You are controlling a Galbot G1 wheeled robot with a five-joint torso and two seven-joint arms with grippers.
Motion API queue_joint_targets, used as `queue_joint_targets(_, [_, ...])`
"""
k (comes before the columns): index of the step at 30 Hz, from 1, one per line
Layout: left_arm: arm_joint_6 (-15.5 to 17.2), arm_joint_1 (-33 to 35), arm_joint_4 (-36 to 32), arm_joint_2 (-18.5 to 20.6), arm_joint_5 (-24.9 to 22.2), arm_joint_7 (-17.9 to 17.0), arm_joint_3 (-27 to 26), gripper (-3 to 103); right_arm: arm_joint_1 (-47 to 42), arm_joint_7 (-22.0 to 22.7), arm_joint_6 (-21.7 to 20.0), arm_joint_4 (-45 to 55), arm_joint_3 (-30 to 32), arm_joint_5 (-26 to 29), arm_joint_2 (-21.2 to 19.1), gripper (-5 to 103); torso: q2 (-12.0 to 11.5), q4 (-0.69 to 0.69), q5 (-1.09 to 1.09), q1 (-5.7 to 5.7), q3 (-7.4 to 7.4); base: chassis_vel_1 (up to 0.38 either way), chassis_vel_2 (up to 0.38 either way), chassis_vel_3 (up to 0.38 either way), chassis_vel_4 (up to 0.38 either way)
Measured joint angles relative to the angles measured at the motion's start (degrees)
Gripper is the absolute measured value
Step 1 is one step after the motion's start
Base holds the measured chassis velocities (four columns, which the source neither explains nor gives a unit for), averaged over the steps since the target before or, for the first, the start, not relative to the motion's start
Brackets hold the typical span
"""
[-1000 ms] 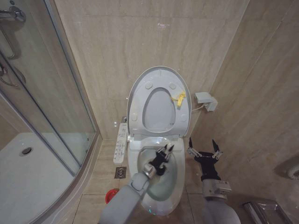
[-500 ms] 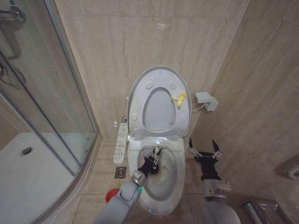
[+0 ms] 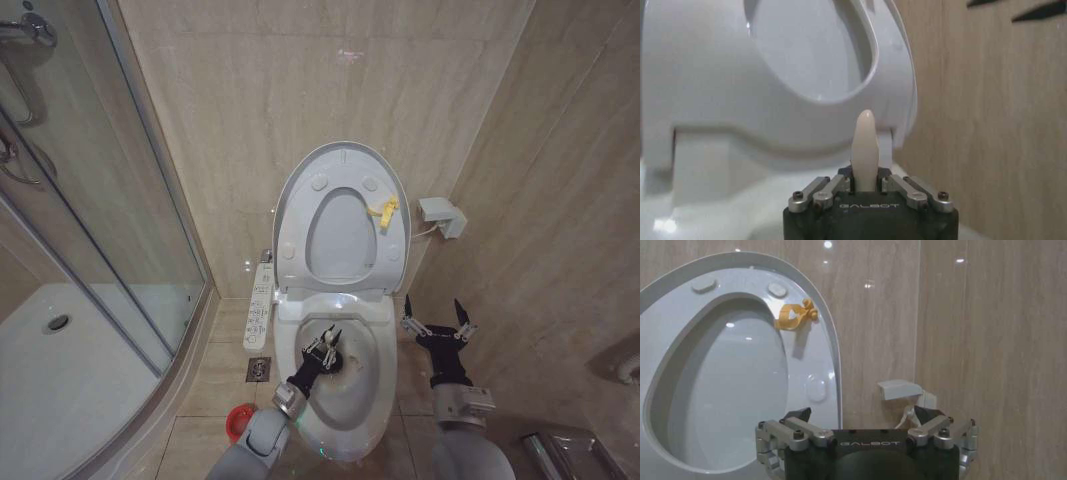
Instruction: Open the toilet lid, clean the toilet bowl with a toilet brush, close the toilet lid, and flush.
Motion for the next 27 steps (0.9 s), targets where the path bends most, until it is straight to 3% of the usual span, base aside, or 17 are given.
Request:
queue_joint_targets(10, [2.63,-4.67,-3.83,-2.86,0.59,-0.47,3.78,20,0.00,0.00,0.00,0.00,0.00,0.00,0.00,100,0.00,0.00,0.01,0.00,0.00,0.000,0.000,0.000,0.000])
queue_joint_targets(13, [2.55,-5.47,-3.07,-3.58,0.61,-0.25,4.14,20,0.00,0.00,0.00,0.00,0.00,0.00,0.00,100,0.00,-0.01,0.01,0.00,0.00,0.000,0.000,0.000,0.000])
queue_joint_targets(19, [1.24,-6.49,4.70,-2.60,-0.01,2.61,3.87,20,0.00,0.01,0.00,0.00,0.01,0.00,0.00,100,0.00,0.03,0.01,0.00,0.00,0.000,0.000,0.000,0.000])
queue_joint_targets(27, [1.21,-6.57,4.51,-2.43,-0.50,2.94,3.40,20,0.00,0.00,0.00,0.00,0.00,0.00,0.00,100,0.00,-0.01,0.00,0.01,0.01,0.000,0.000,0.000,0.000])
